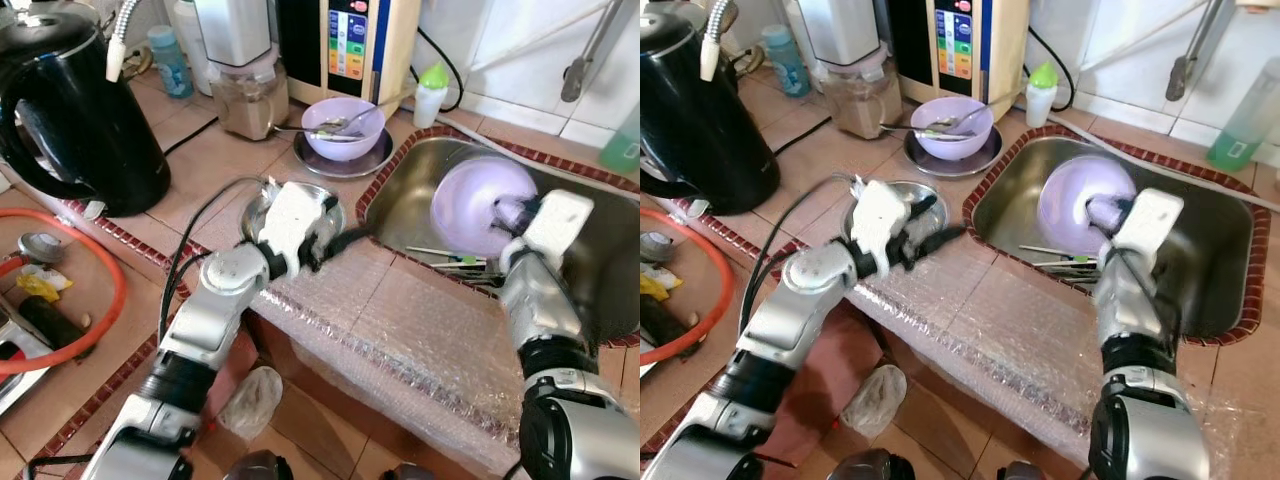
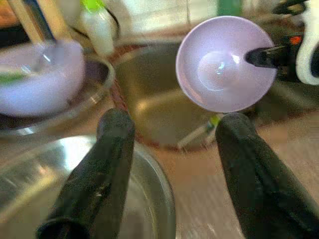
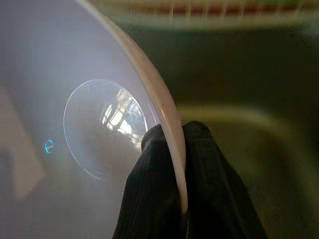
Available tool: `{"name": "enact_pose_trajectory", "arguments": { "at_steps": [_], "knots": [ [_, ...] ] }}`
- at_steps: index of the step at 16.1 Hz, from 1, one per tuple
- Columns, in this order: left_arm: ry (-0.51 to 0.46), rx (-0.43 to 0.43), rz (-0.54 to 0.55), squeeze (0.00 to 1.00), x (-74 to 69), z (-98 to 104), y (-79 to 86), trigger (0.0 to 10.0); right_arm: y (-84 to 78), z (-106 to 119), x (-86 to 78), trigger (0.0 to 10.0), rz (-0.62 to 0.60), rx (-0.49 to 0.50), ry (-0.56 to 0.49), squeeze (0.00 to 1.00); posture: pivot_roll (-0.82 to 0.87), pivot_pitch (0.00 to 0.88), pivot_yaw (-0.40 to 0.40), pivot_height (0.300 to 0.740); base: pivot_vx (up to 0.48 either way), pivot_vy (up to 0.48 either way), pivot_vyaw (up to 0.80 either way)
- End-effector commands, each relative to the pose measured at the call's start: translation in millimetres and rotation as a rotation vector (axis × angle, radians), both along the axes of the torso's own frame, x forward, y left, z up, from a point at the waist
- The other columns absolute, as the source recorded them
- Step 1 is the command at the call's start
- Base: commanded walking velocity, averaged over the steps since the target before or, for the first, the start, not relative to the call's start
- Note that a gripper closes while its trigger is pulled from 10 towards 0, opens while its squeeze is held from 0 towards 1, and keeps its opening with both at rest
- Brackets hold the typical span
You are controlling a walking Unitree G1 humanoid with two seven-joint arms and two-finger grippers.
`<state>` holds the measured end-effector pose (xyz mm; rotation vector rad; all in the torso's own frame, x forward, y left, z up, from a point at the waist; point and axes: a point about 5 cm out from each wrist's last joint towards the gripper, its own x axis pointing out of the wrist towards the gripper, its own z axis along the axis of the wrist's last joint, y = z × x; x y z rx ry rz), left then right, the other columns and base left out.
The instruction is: Kitchen organization
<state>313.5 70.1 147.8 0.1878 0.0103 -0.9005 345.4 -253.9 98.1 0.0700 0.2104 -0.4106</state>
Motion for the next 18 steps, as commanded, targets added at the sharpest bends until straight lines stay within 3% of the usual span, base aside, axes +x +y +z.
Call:
{"name": "enact_pose_trajectory", "arguments": {
  "at_steps": [1, 5, 9, 14, 17, 18],
  "knots": [
    [-0.007, 0.019, -0.023, 1.0, -2.1, 4, -0.5, 10.0, 4.5, -1, 3.5, 10.0, 0.036, -0.007, 0.024, 1.0, -0.01, 0.076, 0.082, 0.74, 0.0, 0.0, 0.0],
    [0.001, 0.026, -0.028, 1.0, -1.1, 8, 2.9, 10.0, 22.2, -3, 10.2, 10.0, 0.13, 0.016, 0.04, 1.0, 0.0, 0.079, 0.086, 0.74, 0.0, 0.0, 0.0],
    [0.016, 0.045, -0.059, 1.0, -2.8, 8, 4.6, 10.0, 27.6, 2, 14.9, 10.0, 0.204, 0.027, 0.028, 1.0, -0.01, 0.076, 0.088, 0.74, 0.0, 0.0, 0.0],
    [0.018, 0.062, -0.069, 1.0, 0.3, 10, 7.4, 10.0, 38.1, 10, 15.4, 10.0, 0.265, 0.057, -0.053, 1.0, -0.01, 0.071, 0.092, 0.74, 0.0, 0.0, 0.0],
    [-0.019, 0.046, -0.006, 1.0, 7.9, 17, 12.6, 10.0, 54.6, 20, 9.7, 10.0, 0.332, 0.096, -0.167, 1.0, -0.02, 0.057, 0.075, 0.74, 0.0, 0.0, 0.0],
    [-0.062, -0.002, 0.097, 1.0, 16.2, 25, 21.7, 10.0, 66.9, 21, -0.7, 10.0, 0.38, 0.118, -0.219, 1.0, -0.03, 0.051, 0.066, 0.74, 0.0, 0.0, 0.0]
  ]
}}
